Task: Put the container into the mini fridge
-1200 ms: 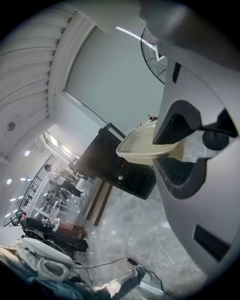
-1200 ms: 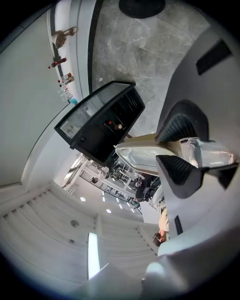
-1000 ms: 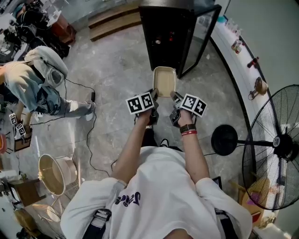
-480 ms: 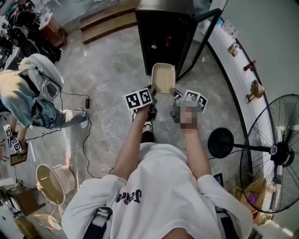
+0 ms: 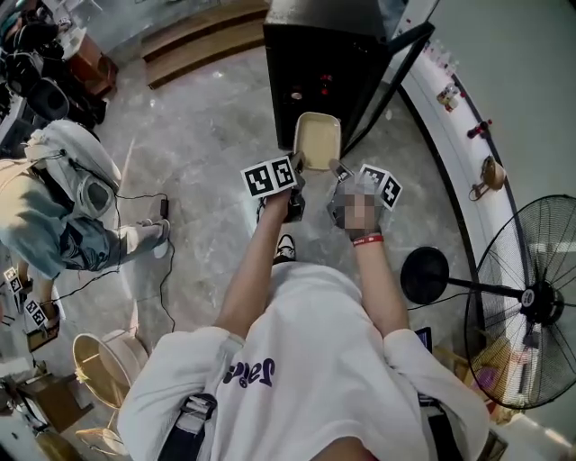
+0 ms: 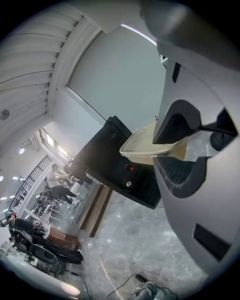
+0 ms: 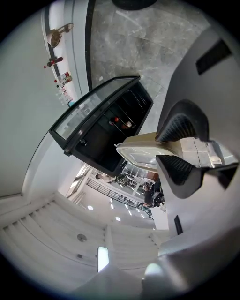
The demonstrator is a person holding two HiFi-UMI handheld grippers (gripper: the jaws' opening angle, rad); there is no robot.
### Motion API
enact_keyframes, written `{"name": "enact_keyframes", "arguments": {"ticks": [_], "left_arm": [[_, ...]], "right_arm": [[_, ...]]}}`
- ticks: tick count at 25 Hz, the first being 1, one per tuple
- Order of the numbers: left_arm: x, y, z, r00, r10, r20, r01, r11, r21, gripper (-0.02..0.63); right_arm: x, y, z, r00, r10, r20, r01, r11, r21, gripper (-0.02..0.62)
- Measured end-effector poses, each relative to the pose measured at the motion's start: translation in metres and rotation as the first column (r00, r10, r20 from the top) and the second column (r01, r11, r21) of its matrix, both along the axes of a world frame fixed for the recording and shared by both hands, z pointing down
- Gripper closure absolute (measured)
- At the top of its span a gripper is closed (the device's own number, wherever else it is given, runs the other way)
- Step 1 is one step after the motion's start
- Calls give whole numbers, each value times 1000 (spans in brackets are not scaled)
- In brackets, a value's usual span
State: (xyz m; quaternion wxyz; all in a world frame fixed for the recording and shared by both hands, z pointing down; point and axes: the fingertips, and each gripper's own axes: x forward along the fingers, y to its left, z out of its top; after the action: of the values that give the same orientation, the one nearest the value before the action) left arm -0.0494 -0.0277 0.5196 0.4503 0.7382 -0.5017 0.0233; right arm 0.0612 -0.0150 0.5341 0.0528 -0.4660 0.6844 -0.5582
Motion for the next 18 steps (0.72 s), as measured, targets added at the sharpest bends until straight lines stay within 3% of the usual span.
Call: {"name": "enact_keyframes", "arguments": {"ticks": [6, 18], "left_arm": [[-22, -41, 5, 998, 61, -2, -61, 998, 8, 511], [-56, -82, 34, 996, 89, -23, -90, 995, -45, 525]], "right_arm": [[-24, -38, 8, 1000, 24, -10, -24, 1000, -20, 488], [-59, -76, 32, 997, 43, -62, -46, 998, -52, 488]]}}
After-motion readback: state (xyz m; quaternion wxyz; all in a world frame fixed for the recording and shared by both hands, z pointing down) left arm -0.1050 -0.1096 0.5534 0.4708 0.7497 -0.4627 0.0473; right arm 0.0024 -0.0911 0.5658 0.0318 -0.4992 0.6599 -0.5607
